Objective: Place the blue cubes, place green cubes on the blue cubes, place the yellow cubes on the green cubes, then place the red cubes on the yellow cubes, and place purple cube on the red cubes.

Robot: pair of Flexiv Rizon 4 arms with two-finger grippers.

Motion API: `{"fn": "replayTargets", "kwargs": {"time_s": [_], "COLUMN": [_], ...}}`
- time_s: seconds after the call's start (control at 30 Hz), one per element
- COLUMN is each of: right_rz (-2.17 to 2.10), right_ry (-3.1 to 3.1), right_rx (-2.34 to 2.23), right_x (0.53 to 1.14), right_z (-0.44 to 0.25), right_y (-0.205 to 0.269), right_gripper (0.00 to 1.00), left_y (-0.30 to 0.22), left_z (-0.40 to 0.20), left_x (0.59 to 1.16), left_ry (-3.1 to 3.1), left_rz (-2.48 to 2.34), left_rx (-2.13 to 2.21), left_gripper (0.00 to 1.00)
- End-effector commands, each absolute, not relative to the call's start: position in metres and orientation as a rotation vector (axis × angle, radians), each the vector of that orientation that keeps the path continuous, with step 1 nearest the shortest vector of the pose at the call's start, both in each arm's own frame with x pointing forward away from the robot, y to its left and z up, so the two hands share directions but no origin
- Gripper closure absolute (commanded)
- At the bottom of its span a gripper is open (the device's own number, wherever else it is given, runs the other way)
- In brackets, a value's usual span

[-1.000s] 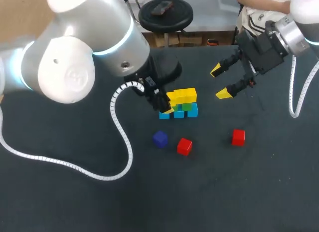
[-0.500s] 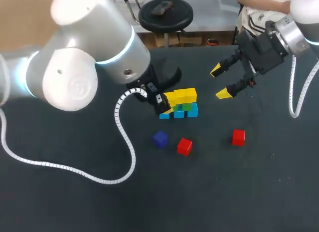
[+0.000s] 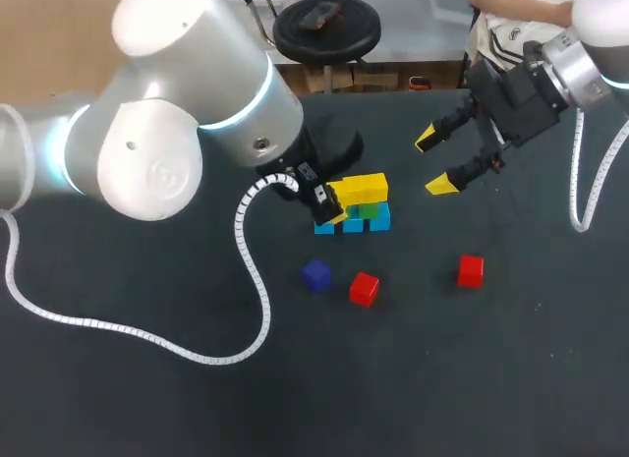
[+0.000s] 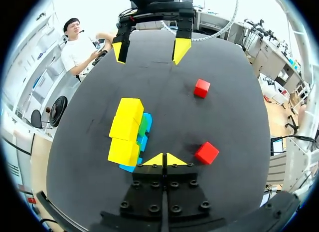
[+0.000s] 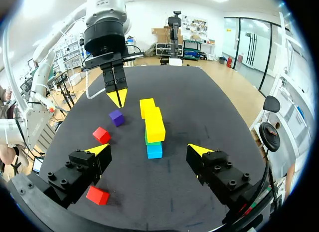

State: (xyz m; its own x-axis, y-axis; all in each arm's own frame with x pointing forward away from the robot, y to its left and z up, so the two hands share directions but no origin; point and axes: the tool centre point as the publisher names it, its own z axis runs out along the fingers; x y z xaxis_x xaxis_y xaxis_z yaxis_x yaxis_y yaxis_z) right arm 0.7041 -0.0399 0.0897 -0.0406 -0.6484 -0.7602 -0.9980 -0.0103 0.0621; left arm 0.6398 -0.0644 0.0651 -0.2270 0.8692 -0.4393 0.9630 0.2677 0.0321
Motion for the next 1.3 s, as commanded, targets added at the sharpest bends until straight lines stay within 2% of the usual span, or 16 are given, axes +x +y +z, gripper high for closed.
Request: {"fn": "replayTargets", "kwargs": {"time_s": [0.03,1.3], "right_rz": [0.853,0.853], "right_ry": [1.739,1.739], "right_rx": [-1.707,-1.707], "right_x": [0.703,0.703], "right_z": [0.09,0.09], "right_y": [-0.04,-0.04], "right_gripper": [0.0,0.0], "left_y": [-0.065,-0.064], "left_z": [0.062,0.054], "left_x": [0.643,0.665], "left_ry": [2.179,2.199], "left_rz": [-0.344,-0.314], "left_rx": [1.663,1.656], "left_gripper": [1.0,1.0]}}
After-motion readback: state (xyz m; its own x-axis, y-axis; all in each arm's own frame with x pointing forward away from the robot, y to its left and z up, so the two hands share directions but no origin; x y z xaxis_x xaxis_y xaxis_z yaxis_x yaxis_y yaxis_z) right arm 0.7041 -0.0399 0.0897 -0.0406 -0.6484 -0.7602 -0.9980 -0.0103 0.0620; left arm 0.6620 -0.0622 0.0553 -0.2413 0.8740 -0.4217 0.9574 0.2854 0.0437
